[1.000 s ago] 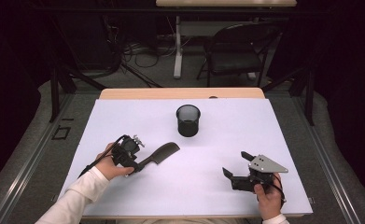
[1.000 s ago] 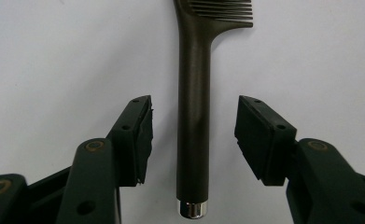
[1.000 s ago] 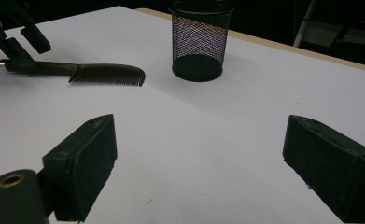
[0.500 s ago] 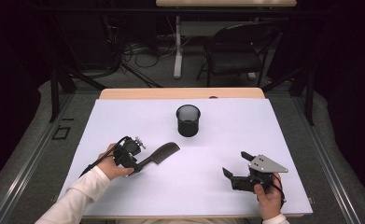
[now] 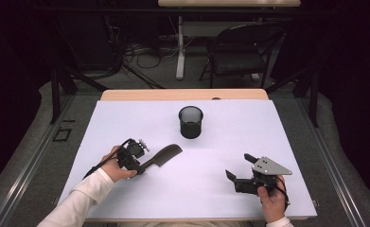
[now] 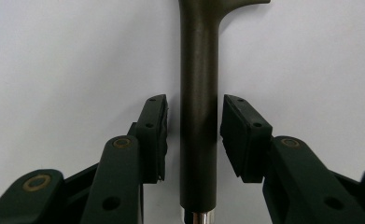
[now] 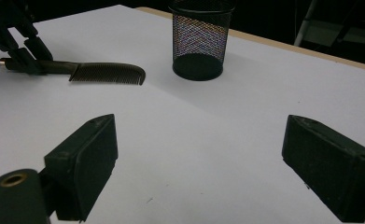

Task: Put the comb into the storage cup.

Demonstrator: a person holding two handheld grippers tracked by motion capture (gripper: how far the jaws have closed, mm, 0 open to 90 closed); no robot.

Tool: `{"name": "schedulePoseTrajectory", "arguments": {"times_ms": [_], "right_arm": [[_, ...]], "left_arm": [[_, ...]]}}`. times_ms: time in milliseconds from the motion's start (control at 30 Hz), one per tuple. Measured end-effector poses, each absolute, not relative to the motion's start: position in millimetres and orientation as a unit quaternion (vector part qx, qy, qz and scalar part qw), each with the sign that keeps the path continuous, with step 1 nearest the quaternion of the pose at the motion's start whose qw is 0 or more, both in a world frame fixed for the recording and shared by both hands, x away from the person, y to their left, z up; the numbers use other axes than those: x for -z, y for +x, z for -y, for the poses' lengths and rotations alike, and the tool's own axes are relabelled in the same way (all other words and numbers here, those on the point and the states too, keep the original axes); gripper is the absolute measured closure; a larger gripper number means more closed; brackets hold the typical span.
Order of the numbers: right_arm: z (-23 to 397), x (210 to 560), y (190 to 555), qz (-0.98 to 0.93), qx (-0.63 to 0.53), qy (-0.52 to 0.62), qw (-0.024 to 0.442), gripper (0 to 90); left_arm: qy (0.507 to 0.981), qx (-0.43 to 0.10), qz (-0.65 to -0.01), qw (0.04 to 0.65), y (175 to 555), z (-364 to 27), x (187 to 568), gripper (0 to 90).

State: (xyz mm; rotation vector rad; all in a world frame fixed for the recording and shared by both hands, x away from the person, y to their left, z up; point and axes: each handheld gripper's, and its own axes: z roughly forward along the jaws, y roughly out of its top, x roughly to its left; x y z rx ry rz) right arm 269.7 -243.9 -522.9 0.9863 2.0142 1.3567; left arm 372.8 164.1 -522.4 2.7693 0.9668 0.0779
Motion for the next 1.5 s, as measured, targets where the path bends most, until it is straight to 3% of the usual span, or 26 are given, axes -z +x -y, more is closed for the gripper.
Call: {"name": "schedulePoseTrajectory", "arguments": {"times_ms": [1500], "right_arm": [[243.7, 523.0, 269.6, -0.744, -0.5, 0.362, 0.257, 10.7]], "left_arm": [[0.938, -0.021, -0.33, 0.1, 375.0, -160.3, 525.8, 72.0]]}}
